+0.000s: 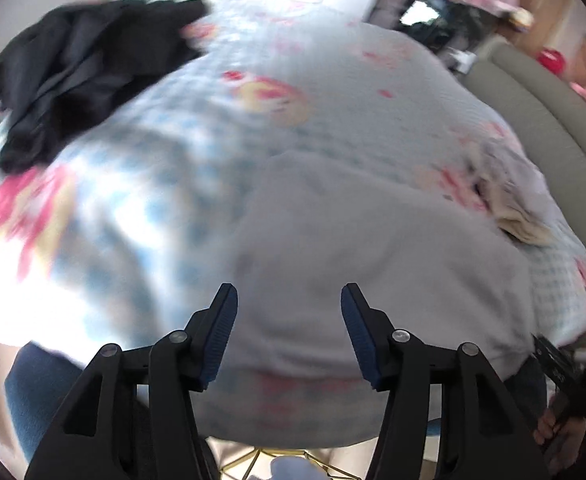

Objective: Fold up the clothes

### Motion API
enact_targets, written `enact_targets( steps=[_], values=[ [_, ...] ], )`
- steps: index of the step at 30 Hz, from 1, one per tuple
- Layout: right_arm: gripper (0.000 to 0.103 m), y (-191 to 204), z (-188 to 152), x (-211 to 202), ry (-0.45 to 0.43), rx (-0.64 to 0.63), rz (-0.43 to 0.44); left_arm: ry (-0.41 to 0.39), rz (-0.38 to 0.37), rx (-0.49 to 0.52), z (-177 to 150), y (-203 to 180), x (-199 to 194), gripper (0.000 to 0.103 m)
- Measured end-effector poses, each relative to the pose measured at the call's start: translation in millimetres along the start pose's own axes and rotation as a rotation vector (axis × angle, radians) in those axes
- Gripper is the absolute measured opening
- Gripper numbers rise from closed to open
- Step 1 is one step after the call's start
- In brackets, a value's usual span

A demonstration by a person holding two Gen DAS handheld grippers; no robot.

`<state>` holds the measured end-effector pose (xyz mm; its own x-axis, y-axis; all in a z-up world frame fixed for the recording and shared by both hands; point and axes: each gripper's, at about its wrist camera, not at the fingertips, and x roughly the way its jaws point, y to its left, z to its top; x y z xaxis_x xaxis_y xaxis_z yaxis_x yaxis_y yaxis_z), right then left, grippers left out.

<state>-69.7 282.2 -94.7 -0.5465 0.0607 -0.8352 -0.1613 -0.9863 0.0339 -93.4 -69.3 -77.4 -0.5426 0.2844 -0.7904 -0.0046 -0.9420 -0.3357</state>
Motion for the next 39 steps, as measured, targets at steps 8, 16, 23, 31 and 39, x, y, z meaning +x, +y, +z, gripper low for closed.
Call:
enact_targets(
  steps=[8,16,23,31,39],
  values=[
    [0.062,-18,-21,17,0.094,0.024,-0.061,0.079,0.06,-0.011,-18,-8,33,0.056],
    [0.063,-57,-37,-2,0.069,0.257,0.233,0.049,-0.012,-0.071,-22,9,8,0.057],
    [0.063,-30,-28,-9,0.007,0.19,0.28,0.052,-0.015,-0.057,-29,3,8,0.057],
    [0.063,-8,-20,-12,0.015,0.09,0.256,0.065,-0.041,-0.004,-30,-16,19,0.057],
    [0.062,-42,-28,5,0.057,0.132,0.126,0.061,0.063,0.004,-19,-2,21,0.057]
  ],
)
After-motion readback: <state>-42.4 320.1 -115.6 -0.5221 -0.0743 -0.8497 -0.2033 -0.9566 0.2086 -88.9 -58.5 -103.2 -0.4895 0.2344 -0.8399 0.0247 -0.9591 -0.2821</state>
